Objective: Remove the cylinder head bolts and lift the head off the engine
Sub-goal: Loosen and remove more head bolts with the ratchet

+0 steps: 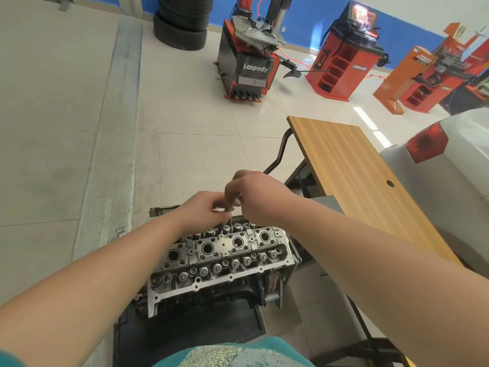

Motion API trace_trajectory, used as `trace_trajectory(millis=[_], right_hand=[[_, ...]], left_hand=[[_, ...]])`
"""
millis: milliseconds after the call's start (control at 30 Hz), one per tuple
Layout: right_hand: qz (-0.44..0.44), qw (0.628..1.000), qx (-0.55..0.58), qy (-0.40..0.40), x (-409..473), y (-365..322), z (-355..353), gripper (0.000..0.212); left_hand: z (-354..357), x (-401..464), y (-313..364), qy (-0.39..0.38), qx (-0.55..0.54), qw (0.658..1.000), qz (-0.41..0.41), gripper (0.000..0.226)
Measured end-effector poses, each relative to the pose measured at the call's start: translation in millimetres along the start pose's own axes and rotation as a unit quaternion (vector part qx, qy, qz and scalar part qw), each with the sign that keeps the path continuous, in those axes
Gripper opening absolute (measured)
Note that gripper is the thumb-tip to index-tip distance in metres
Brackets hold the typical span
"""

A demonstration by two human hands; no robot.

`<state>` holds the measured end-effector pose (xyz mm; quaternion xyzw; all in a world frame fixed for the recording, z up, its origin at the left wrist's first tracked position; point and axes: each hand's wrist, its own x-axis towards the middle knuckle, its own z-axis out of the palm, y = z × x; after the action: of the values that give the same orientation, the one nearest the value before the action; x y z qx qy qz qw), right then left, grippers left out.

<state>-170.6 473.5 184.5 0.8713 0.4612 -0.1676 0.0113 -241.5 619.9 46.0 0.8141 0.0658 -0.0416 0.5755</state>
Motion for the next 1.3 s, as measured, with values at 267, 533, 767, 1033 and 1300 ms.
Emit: trace_trajectory(millis=[267,533,767,1033,1300], right_hand=[[0.048,0.998,-0.005,0.037,5.8,-0.3,6.3,0.016],[0.048,0.998,0.033,0.012,0.8,3.4,3.7,0.039],[-0.056,0.997,0.055,0.002,-7.3,7.7,2.9,0.026],[-0.004,0.999,-0.041,0.014,-4.5,6.2,4.1,0.016],[0.061,0.997,-0.039,0.031,1.5,4.0,8.0,0.025]], left_hand=[[2.6,5.7,2.2,0.048,0.028,0.998,-0.009,0.027],[-0.1,3.0,5.9,0.030,0.047,0.998,-0.004,0.020],[3.8,0.8,-0.1,0.017,0.057,0.998,0.003,0.039],[5.1,2.8,3.9,0.017,0.033,0.999,-0.005,0.021],[6.2,7.9,5.4,0.045,0.039,0.998,-0.028,0.032]])
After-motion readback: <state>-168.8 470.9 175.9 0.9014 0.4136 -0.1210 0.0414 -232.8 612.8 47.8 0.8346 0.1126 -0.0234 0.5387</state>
